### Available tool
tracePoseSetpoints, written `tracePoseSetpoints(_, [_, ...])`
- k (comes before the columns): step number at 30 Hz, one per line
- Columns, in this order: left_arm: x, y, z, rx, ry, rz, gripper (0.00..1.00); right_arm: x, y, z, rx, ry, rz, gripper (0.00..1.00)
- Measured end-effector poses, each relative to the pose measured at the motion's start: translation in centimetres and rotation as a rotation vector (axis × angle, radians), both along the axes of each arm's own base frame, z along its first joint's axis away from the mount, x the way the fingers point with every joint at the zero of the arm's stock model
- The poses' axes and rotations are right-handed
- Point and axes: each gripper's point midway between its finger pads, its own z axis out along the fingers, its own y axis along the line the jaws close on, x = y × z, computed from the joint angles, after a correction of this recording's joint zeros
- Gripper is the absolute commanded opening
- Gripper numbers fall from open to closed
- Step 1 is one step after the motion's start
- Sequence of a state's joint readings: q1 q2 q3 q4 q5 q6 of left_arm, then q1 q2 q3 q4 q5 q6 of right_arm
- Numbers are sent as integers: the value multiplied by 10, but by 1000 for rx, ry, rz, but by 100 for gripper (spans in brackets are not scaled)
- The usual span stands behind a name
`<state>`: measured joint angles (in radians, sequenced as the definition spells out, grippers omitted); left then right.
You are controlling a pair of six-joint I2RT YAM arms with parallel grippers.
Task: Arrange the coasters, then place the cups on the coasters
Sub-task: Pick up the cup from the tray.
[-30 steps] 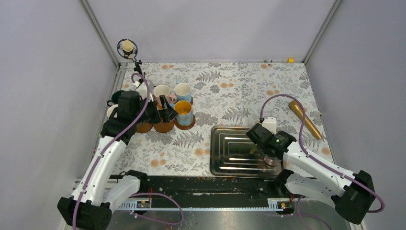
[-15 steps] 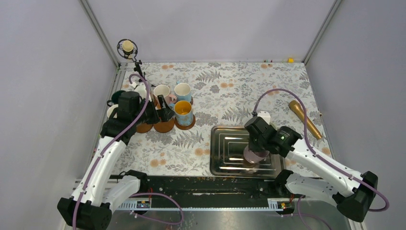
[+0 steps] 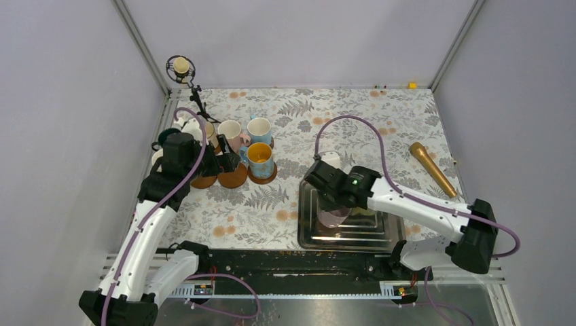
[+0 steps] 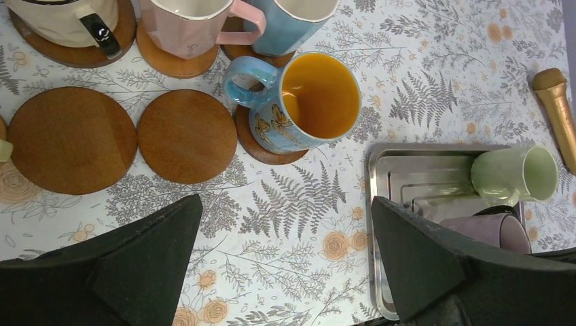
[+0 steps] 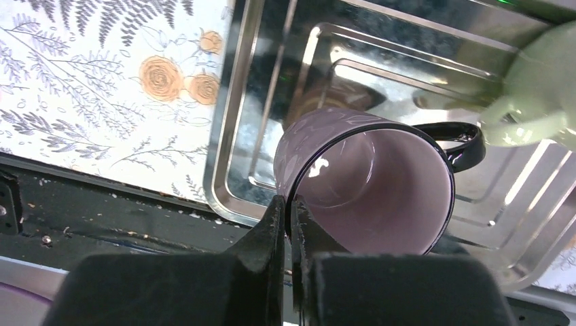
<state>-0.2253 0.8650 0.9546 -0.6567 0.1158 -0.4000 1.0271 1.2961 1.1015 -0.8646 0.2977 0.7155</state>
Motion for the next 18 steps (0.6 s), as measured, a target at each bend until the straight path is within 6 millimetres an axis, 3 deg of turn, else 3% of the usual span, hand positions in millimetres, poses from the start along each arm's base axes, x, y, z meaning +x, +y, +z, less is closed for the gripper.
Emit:
tracePoseSetpoints(11, [1, 4, 0, 11, -6, 20, 98, -7, 48, -19, -23, 16, 99, 1])
tracePoseSetpoints(18, [1, 4, 0, 12, -6, 21, 98, -15, 57, -33, -59, 35, 133, 18])
